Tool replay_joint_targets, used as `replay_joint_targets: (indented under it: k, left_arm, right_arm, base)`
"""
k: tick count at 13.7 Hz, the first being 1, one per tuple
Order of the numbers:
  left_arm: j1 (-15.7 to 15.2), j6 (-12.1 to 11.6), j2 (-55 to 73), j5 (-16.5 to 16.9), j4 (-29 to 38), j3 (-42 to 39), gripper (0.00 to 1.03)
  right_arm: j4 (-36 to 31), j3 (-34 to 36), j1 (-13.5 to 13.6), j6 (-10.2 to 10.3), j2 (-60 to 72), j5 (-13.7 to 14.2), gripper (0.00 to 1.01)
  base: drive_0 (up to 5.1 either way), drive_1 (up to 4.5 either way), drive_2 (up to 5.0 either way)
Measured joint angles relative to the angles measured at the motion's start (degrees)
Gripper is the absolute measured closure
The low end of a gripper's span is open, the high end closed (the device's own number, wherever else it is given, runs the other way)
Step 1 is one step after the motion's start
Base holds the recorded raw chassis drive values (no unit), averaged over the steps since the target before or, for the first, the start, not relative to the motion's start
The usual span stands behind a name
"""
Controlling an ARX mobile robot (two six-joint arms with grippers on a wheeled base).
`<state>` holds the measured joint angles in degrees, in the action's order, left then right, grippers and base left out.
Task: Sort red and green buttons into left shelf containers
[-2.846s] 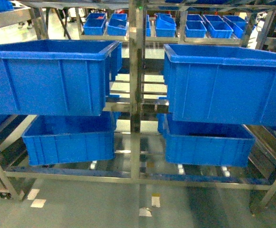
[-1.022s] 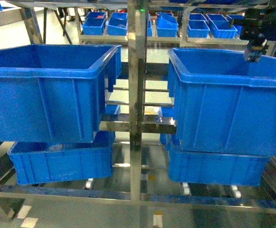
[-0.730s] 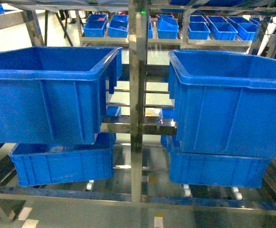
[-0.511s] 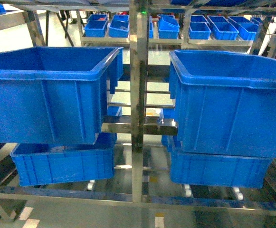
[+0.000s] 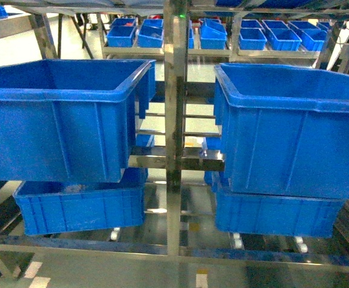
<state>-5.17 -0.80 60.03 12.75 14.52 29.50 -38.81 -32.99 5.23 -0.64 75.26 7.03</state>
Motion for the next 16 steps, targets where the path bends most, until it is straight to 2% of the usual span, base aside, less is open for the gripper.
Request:
replay_joint_targets:
  k: [2,3,4,5,7,9,12,16]
  left_arm:
    - [0.13,-2.49,7.04,-2.29,6.16,4.63,0.77]
    - [-0.42,-3.1,11.19,-2.03,7.52,7.96,0.77]
    - [-1.57,-3.17,15.23,-0.37,6.21,11.43,0.77]
    - [-4.52,-5.11,23.54,-0.15,6.58,16.83,0.77]
    - [-8.74,-6.82,27.98,-0.2,3.37,24.52,0.77]
    - [-10.25,-7.21,27.87,0.94,0.35,30.8,0.77]
    - [-6.8,-8.2,25.44,1.25,-1.46,30.08,0.77]
    - [-2.08,-7.91,20.02,-0.04,-2.14,24.81,0.77]
  right_arm:
    - [0.04,0.0,0.02,0.0,0.0,0.0,0.03]
    - [0.13,0.0,0.02,0.0,0.0,0.0,0.03]
    - [0.11,0.0,0.02,0.0,0.0,0.0,0.03]
    - [0.13,0.0,0.02,0.0,0.0,0.0,0.03]
    - [0.13,0.0,0.02,0.0,0.0,0.0,0.03]
    - [0.13,0.0,0.02,0.0,0.0,0.0,0.03]
    - [0.11,0.0,0.02,0.0,0.0,0.0,0.03]
    - [0.13,0.0,0.02,0.0,0.0,0.0,0.03]
  base:
    - [0.0,0.0,0.0]
    - [0.0,0.0,0.0]
    - [0.0,0.0,0.0]
    - [0.0,0.0,0.0]
    - [0.0,0.0,0.0]
    - [0.0,0.0,0.0]
    - [0.0,0.0,0.0]
    - [0.0,0.0,0.0]
